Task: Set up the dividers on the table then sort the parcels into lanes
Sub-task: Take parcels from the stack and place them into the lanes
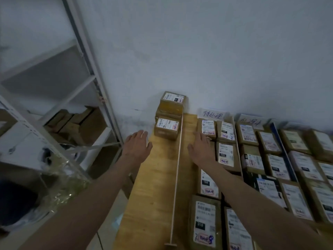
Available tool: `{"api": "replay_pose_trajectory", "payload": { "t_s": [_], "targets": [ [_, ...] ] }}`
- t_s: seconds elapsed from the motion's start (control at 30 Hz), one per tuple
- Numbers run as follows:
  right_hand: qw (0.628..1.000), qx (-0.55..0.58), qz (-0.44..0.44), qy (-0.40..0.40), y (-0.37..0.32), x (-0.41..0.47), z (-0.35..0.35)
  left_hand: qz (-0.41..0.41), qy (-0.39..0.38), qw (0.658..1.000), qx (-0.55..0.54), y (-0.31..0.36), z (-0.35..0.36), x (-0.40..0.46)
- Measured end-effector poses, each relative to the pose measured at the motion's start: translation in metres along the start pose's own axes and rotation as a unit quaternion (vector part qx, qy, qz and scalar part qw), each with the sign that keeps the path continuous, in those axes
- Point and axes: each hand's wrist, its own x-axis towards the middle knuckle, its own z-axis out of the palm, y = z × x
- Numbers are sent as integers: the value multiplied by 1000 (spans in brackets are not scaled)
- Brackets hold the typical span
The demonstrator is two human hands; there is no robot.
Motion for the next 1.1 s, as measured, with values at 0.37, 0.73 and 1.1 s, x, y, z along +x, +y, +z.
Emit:
{"api": "replay_pose_trajectory", "payload": {
  "t_s": [0.37, 0.73, 1.1],
  "targets": [
    [998, -7, 56, 7, -22, 77, 41, 27, -44, 999, -14, -29, 31, 101],
    [995, -25, 61, -71, -6, 169, 94, 56, -68, 996, -14, -20, 81, 191],
    [971, -84, 10, -222, 25, 218, 151, 75, -96, 993, -8, -15, 137, 220]
  ]
}}
